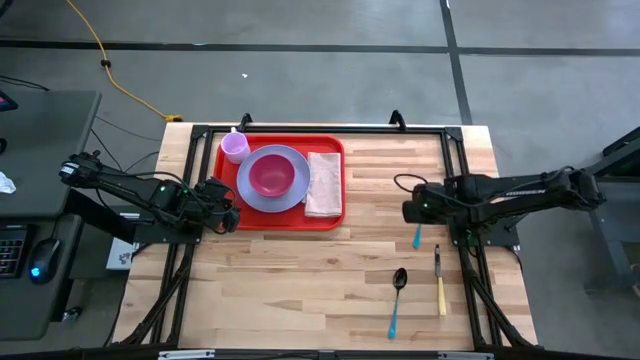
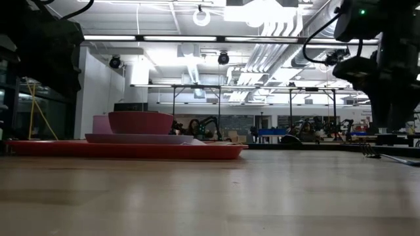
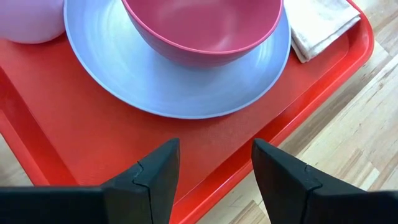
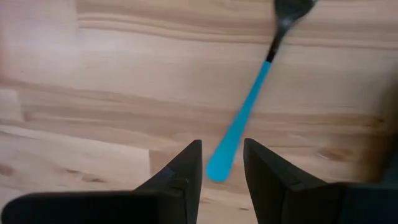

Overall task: Set up tray
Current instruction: Put the blue fork on the brown napkin

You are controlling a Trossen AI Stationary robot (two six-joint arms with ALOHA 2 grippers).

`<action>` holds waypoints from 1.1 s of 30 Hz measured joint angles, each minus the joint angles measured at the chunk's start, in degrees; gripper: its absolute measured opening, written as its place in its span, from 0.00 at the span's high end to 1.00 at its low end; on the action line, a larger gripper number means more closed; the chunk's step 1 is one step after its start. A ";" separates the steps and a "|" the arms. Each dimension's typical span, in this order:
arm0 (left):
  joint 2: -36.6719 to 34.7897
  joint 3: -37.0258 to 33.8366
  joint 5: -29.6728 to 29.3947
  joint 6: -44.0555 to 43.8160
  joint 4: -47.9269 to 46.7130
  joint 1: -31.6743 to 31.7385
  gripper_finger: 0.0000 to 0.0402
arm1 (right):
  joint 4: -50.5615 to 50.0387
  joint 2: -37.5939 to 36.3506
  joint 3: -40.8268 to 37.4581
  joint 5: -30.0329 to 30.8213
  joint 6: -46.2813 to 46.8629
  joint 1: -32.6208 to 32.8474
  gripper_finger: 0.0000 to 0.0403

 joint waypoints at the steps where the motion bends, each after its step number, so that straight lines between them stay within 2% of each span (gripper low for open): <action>1: 0.00 0.00 -0.08 0.02 -0.02 0.00 0.43 | 0.05 0.00 -0.47 0.09 0.34 -0.11 0.76; 11: 0.02 0.00 -1.84 0.07 -0.04 0.00 0.43 | 3.10 0.69 -3.31 2.10 -0.09 -3.67 0.76; 23: 0.02 0.00 -2.03 0.07 -0.30 0.00 0.43 | 5.85 11.98 -3.35 2.43 -6.25 -8.58 0.76; 33: 0.02 0.00 -2.01 0.07 -1.72 0.00 0.43 | 10.34 18.29 -3.23 2.54 -6.50 -8.67 0.76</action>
